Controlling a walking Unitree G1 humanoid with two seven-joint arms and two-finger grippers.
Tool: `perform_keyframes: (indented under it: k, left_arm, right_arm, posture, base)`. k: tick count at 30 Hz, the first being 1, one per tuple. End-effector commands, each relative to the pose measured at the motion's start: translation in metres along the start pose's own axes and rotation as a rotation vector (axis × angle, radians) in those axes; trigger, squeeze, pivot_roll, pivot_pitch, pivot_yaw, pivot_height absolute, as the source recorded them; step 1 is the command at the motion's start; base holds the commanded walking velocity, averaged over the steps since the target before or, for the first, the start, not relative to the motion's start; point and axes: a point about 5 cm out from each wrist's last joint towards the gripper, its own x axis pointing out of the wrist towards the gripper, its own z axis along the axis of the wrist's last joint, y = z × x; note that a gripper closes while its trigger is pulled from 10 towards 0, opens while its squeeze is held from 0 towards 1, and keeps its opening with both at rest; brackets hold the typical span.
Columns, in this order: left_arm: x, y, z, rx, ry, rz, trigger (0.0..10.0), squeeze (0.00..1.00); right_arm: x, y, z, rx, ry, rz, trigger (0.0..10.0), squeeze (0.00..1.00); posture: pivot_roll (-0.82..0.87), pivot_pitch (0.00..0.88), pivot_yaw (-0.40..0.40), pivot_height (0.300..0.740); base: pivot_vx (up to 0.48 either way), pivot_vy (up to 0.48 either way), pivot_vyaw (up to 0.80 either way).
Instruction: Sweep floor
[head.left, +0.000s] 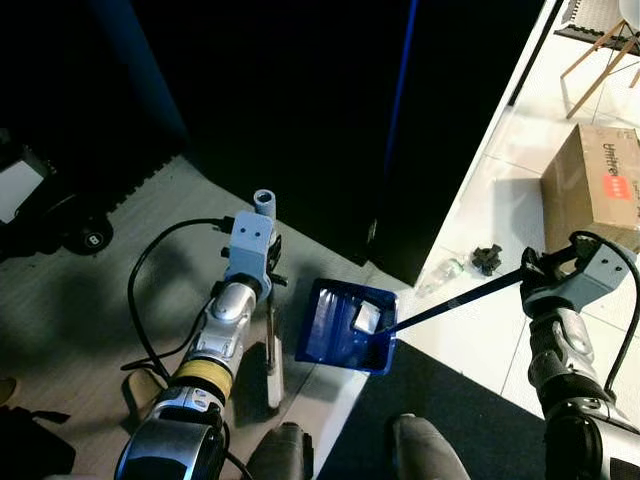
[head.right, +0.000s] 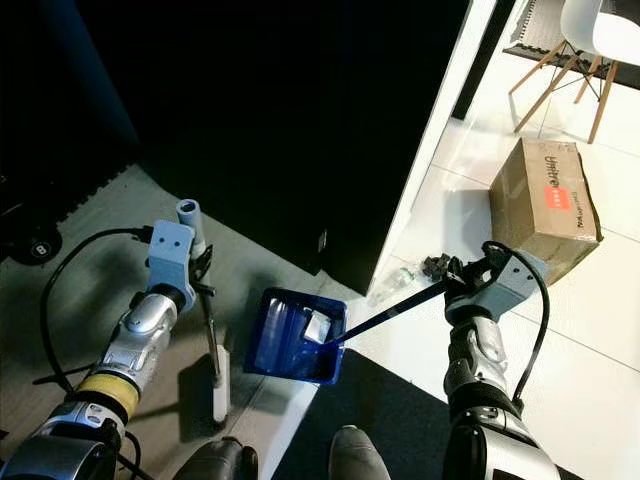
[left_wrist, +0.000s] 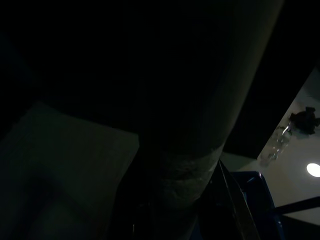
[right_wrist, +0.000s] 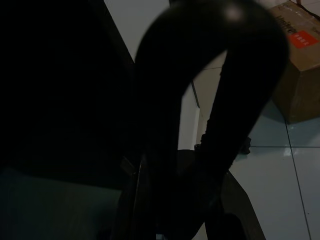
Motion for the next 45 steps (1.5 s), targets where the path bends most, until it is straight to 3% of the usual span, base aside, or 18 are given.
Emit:
perform_keyframes:
  k: [1, 9, 14, 45]
  left_arm:
    - [0.0, -0.003, 0.004, -0.005, -0.038, 0.009, 10.0, 0.0]
    - [0.0, -0.008, 0.005, -0.009, -0.04, 0.008, 10.0, 0.0]
    - [0.0, -0.003, 0.005, -0.024, -0.048, 0.098, 10.0, 0.0]
    - [-0.002, -0.001, -0.002, -0.046, 0.003, 0.125, 10.0, 0.0]
  right_arm:
    - [0.006, 0.003, 0.016, 0.009, -0.074, 0.002, 10.0, 0.0]
    - [0.01, 0.007, 0.02, -0.024, -0.066, 0.02, 10.0, 0.0]
    - [0.01, 0.009, 0.018, -0.034, -0.056, 0.027, 10.0, 0.0]
    - [0.005, 0.016, -0.002, -0.117, 0.059, 0.061, 10.0, 0.0]
  posture:
    - [0.0, 0.0, 0.004, 0.74]
    - [0.0, 0.0, 0.0, 0.74]
    - [0.0, 0.0, -0.001, 0.74]
    - [0.01, 0.0, -0.006, 0.74]
  base:
    - [0.0, 0.0, 0.0]
    - [0.0, -0.276, 0.0]
    - [0.0, -0.458, 0.0]
    - [0.0, -0.468, 0.0]
